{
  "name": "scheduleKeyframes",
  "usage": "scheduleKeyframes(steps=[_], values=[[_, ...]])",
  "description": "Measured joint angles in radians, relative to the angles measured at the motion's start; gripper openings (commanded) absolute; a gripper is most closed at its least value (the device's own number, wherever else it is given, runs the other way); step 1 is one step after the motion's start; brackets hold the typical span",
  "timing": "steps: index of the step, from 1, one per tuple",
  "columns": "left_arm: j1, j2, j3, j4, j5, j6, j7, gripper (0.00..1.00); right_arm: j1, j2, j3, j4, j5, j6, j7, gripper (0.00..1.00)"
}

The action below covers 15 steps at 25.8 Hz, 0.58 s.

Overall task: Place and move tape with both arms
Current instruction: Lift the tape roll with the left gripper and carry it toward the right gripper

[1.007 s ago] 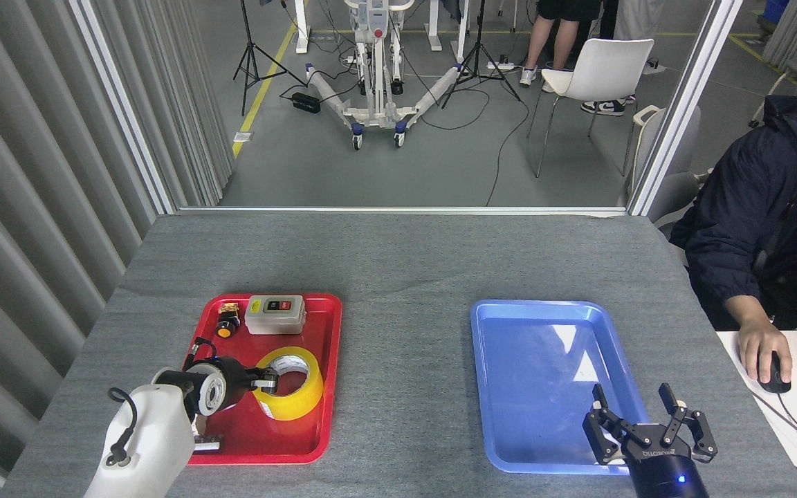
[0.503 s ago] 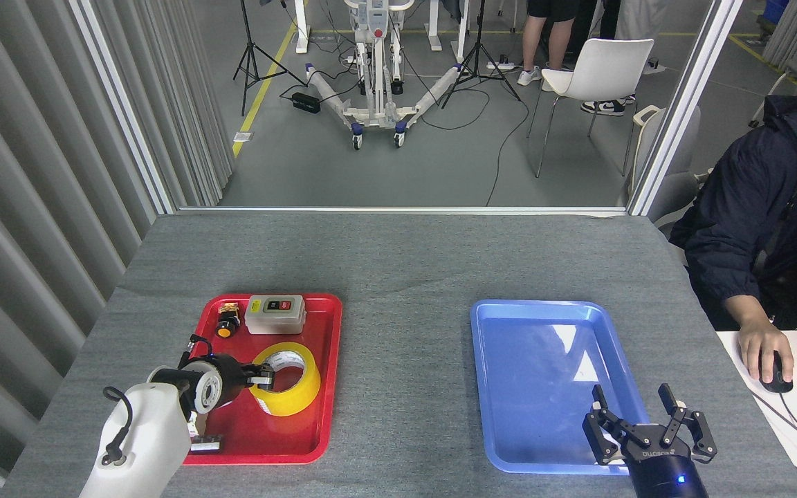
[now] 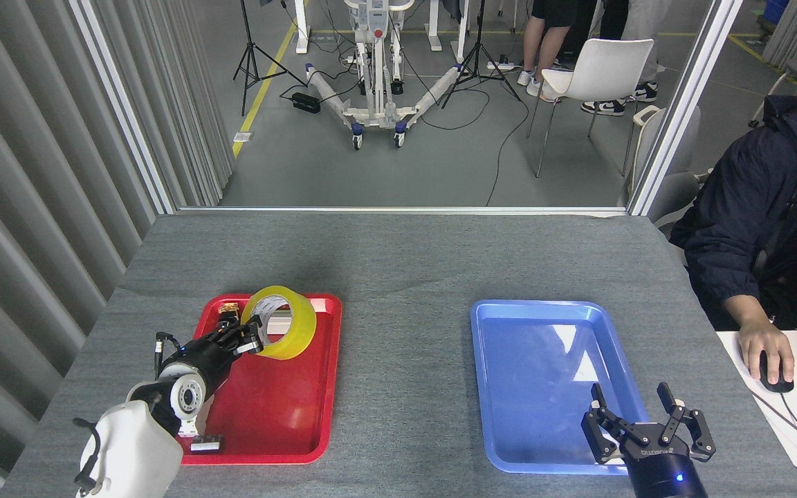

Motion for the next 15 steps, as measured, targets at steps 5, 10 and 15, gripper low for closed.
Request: scheduleKeyframes(steps=[5, 10, 15], values=[[0.040, -0.006, 0.050, -0.035, 0.296, -0.065, -0.025, 0.02, 0.000, 0.003, -0.001, 0.000, 0.005, 0.000, 0.003, 1.00], [0.109, -0.010, 0.069, -0.052, 0.632, -0.231, -0.092, 0.02, 0.006, -0.006, 0.002, 0.000, -0.004, -0.002, 0.004, 1.00], [0.245, -0.025, 0.063, -0.133, 0.843, -0.376, -0.137, 0.02, 0.004, -0.026, 0.005, 0.000, -0.055, -0.007, 0.008, 1.00]])
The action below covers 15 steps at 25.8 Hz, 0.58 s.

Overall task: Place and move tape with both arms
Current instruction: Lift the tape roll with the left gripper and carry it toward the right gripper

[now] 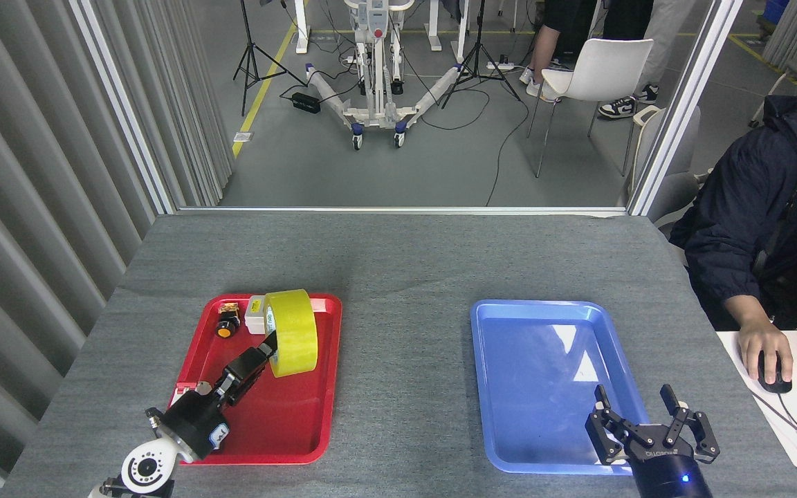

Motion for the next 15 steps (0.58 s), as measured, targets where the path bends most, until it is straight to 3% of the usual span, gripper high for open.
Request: scheduleKeyframes(steps=[4, 11, 15], values=[[0.107, -0.010, -0.040, -0.106, 0.068, -0.055, -0.027, 0.02, -0.002, -0.064, 0.031, 0.000, -0.129, -0.051, -0.001, 1.00], [0.203, -0.042, -0.177, -0.179, 0.083, -0.169, -0.056, 0.03, -0.038, -0.261, 0.118, 0.000, -0.562, -0.204, 0.000, 1.00], [0.208, -0.041, -0.275, -0.183, 0.084, -0.256, -0.101, 0.04, -0.071, -0.346, 0.196, 0.001, -0.752, -0.261, 0.011, 1.00]])
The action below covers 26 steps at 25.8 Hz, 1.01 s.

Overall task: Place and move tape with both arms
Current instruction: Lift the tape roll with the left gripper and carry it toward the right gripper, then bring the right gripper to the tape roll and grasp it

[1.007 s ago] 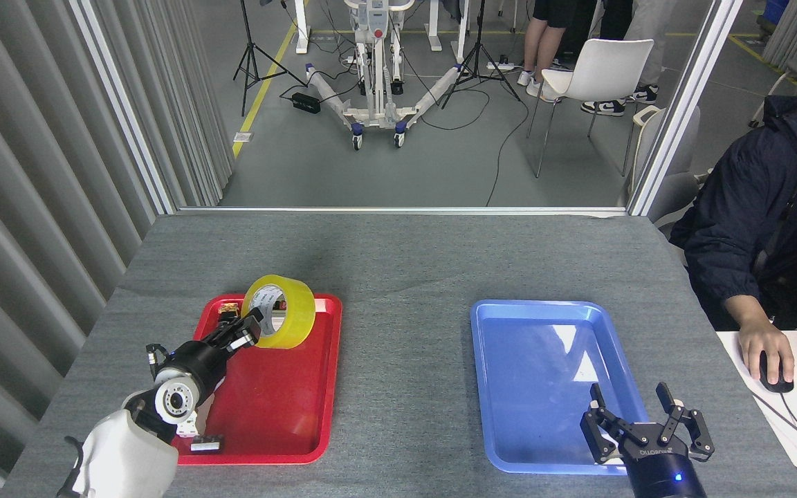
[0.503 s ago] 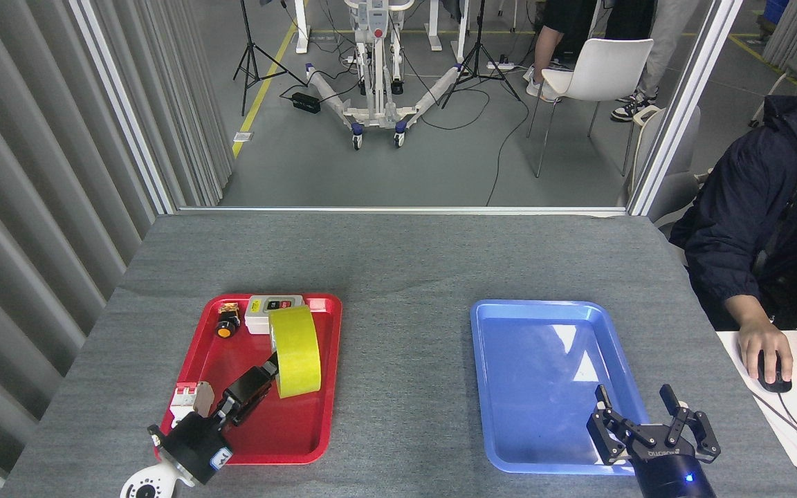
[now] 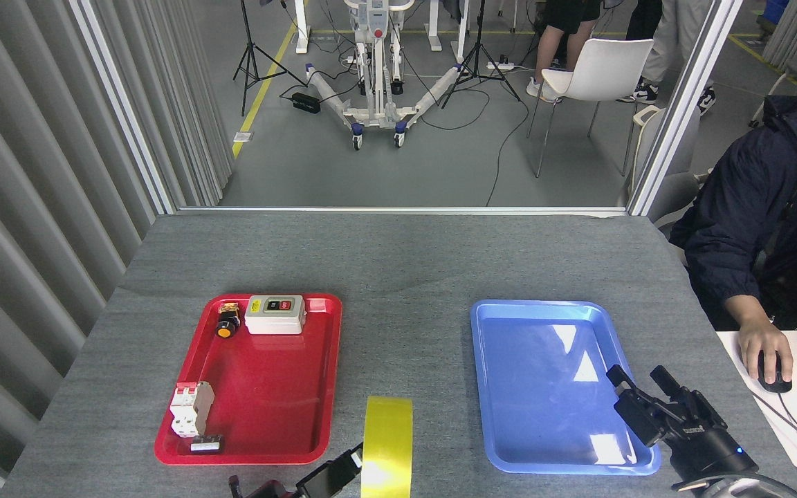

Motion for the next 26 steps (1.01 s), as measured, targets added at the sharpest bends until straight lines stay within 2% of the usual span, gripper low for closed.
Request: scheduleKeyframes(steps=[4, 8, 14, 16, 19, 21, 23, 26], values=[[-0.006, 0.000, -0.080, -0.001, 0.001, -0.040, -0.029, 0.04, -0.012, -0.065, 0.064, -0.001, -0.176, -0.063, 0.061, 1.00], [-0.023, -0.006, -0.130, 0.005, 0.000, -0.049, -0.039, 0.04, -0.012, -0.103, 0.097, -0.003, -0.352, -0.169, 0.208, 1.00], [-0.068, -0.014, -0.158, 0.035, -0.006, -0.051, -0.040, 0.04, 0.016, -0.113, 0.096, 0.000, -0.449, -0.438, 0.513, 1.00], [-0.088, -0.021, -0.162, 0.054, -0.012, -0.045, -0.039, 0.04, 0.043, -0.113, 0.091, 0.002, -0.509, -0.504, 0.606, 1.00], [-0.120, -0.033, -0.164, 0.088, -0.025, -0.026, -0.037, 0.04, 0.070, -0.096, 0.071, 0.018, -0.626, -0.546, 0.686, 1.00], [-0.142, -0.040, -0.165, 0.112, -0.031, -0.015, -0.035, 0.04, 0.078, -0.062, 0.018, 0.032, -0.697, -0.557, 0.711, 1.00], [-0.166, -0.046, -0.164, 0.140, -0.037, -0.008, -0.034, 0.04, 0.084, -0.011, -0.072, 0.044, -0.738, -0.562, 0.726, 1.00], [-0.192, -0.049, -0.163, 0.169, -0.043, -0.004, -0.032, 0.04, 0.085, 0.057, -0.187, 0.065, -0.761, -0.522, 0.772, 1.00]])
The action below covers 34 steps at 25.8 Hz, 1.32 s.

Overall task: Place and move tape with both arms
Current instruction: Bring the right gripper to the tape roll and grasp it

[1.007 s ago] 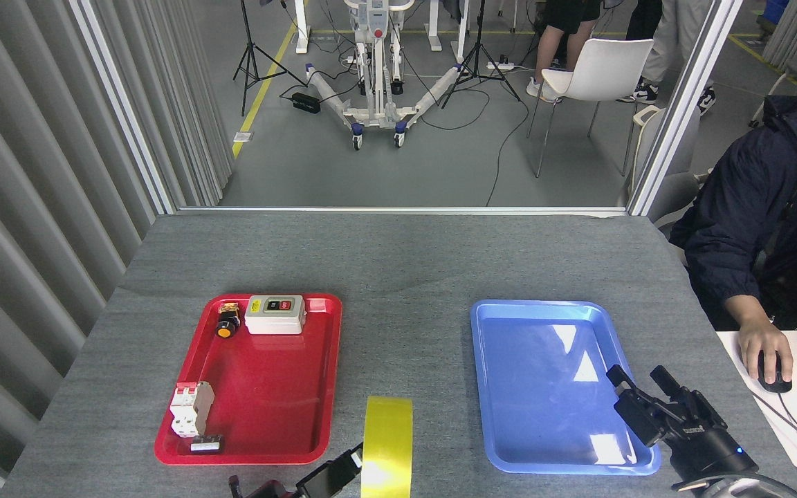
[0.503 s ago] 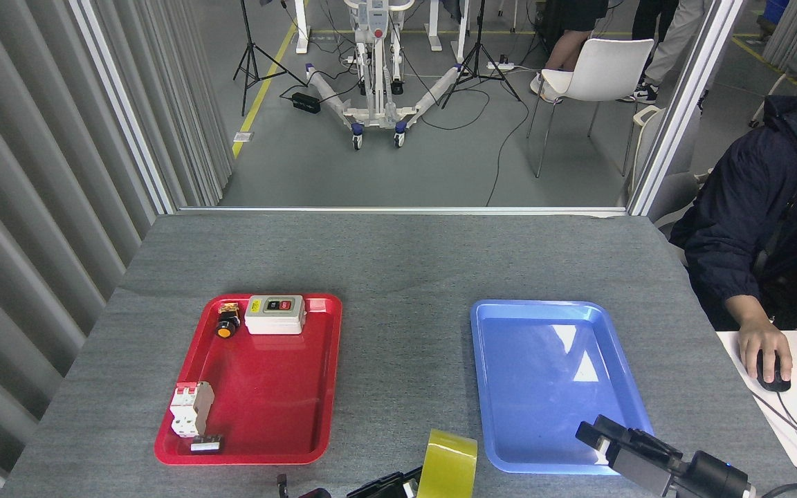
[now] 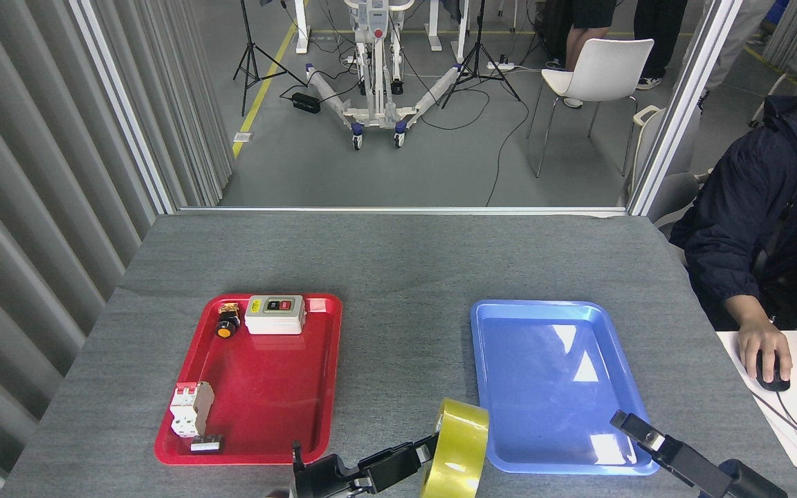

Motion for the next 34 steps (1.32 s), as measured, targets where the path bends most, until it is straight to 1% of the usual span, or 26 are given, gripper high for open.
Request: scheduleKeyframes(steps=[2, 5, 8, 10, 12, 17, 18, 20, 22, 24, 28, 31, 32, 34], values=[[-0.007, 0.000, 0.001, 0.009, -0.002, 0.000, 0.001, 0.04, -0.003, 0.031, -0.038, 0.007, -0.005, 0.052, 0.054, 1.00], [-0.011, 0.001, 0.003, 0.014, -0.003, 0.000, 0.001, 0.04, 0.010, 0.073, -0.050, 0.005, -0.007, 0.094, 0.103, 1.00], [-0.012, 0.003, 0.006, 0.015, -0.003, 0.000, 0.001, 0.04, 0.026, 0.086, 0.009, -0.013, -0.007, 0.097, 0.118, 1.00], [-0.012, 0.004, 0.008, 0.016, -0.003, 0.001, 0.002, 0.04, 0.016, 0.053, 0.094, -0.041, -0.009, 0.066, 0.120, 1.00], [-0.012, 0.003, 0.010, 0.018, -0.005, 0.003, 0.003, 0.04, -0.006, -0.001, 0.191, -0.065, -0.011, 0.016, 0.119, 1.00], [-0.018, -0.001, 0.013, 0.027, -0.026, 0.030, 0.014, 0.04, -0.101, -0.123, 0.426, -0.089, -0.023, -0.035, 0.045, 1.00], [-0.020, -0.002, 0.013, 0.029, -0.029, 0.035, 0.017, 0.04, -0.119, -0.140, 0.460, -0.091, -0.034, -0.038, 0.034, 1.00], [-0.022, -0.005, 0.014, 0.033, -0.033, 0.043, 0.020, 0.04, -0.146, -0.149, 0.498, -0.092, -0.063, -0.041, 0.023, 1.00], [-0.025, -0.012, 0.014, 0.039, -0.040, 0.045, 0.024, 0.04, -0.169, -0.131, 0.518, -0.092, -0.085, -0.043, 0.019, 1.00], [-0.028, -0.020, 0.014, 0.045, -0.054, 0.047, 0.027, 0.04, -0.194, -0.098, 0.526, -0.088, -0.094, -0.044, 0.016, 1.00], [-0.040, -0.037, 0.027, 0.062, -0.075, 0.050, 0.031, 0.04, -0.238, -0.032, 0.531, -0.078, -0.090, -0.044, 0.013, 0.97], [-0.051, -0.044, 0.034, 0.079, -0.084, 0.052, 0.031, 0.04, -0.251, 0.006, 0.532, -0.076, -0.072, -0.044, 0.017, 0.87], [-0.054, -0.046, 0.035, 0.084, -0.086, 0.052, 0.031, 0.04, -0.254, 0.015, 0.532, -0.075, -0.064, -0.045, 0.018, 0.86], [-0.061, -0.047, 0.037, 0.092, -0.087, 0.053, 0.031, 0.04, -0.257, 0.032, 0.532, -0.070, -0.044, -0.045, 0.019, 0.80]])
